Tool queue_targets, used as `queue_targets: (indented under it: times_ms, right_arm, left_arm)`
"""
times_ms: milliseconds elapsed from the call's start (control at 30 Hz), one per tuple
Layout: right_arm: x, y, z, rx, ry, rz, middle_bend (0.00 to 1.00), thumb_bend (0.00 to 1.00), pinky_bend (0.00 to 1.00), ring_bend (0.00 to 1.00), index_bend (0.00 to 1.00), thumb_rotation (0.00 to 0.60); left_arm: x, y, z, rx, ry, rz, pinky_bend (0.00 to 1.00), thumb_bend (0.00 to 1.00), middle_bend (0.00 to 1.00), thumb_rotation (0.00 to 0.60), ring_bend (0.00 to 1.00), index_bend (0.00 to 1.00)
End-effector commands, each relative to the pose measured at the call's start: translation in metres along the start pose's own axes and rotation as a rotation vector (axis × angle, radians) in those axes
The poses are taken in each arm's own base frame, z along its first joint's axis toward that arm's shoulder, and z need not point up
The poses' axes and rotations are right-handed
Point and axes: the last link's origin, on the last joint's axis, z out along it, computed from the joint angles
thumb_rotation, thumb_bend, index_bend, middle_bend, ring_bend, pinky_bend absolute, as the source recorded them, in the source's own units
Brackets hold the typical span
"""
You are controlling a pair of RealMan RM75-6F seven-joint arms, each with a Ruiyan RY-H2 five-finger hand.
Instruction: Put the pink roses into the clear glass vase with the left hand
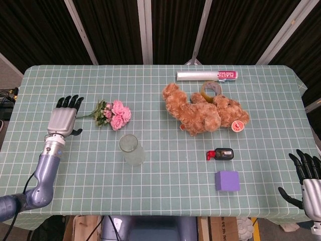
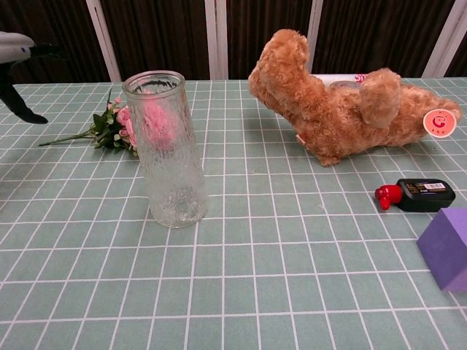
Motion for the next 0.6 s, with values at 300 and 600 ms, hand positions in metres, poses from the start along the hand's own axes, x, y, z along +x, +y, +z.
queue_targets:
  times_ms: [300,600]
  right_arm:
    - [-0.002,-0.003,0.002,0.008,-0.006,-0.006,0.05,0.22,0.00,0.00,0.11,0.600]
    - [-0.003,-0.003,0.002,0.011,-0.005,-0.005,0.05,0.22,0.00,0.00,0.11,0.600]
  left_arm:
    - [-0.023,0.025,0.018,0.064,-0.016,0.029,0.02,0.25,0.01,0.600,0.00,0.05]
    - [-0.036,0.045,0.037,0.088,-0.044,-0.002,0.02,0.25,0.01,0.600,0.00,0.05]
